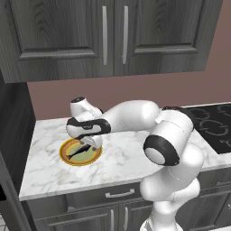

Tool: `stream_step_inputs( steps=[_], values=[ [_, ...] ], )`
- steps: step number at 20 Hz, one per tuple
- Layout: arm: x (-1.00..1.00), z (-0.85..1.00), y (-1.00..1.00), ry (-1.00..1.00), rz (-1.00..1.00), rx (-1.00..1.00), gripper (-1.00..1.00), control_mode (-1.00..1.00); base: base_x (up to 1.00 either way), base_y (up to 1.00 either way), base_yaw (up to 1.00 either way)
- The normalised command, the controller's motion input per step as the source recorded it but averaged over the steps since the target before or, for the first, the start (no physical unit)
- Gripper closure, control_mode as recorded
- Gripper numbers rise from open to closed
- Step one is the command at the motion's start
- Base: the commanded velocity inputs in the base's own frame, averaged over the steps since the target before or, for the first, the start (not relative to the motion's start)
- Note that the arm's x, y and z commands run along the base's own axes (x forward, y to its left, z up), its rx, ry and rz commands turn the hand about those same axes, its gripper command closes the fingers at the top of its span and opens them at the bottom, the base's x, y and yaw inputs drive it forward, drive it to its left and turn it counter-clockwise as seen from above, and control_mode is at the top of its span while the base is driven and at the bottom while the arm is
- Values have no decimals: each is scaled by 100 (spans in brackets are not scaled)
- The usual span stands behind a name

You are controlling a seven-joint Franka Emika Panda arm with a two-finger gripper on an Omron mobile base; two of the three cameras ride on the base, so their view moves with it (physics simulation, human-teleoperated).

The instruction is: Place the fish on the rack of the oven, and slide the rack back inside. Close the oven door.

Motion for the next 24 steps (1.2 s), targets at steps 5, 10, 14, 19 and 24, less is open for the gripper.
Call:
stream_step_inputs(
  steps=[5,10,14,19,24],
  values=[
    [31,-32,7,-2,0,-4,-100,-100,0,0,0],
    [30,-31,11,-1,0,-3,-100,-100,0,0,0],
    [34,-24,18,0,0,-2,-100,-100,0,0,0],
    [33,-18,18,0,0,-1,-100,-100,0,0,0],
    [18,-30,9,0,0,-2,-100,-100,0,0,0]
  ],
)
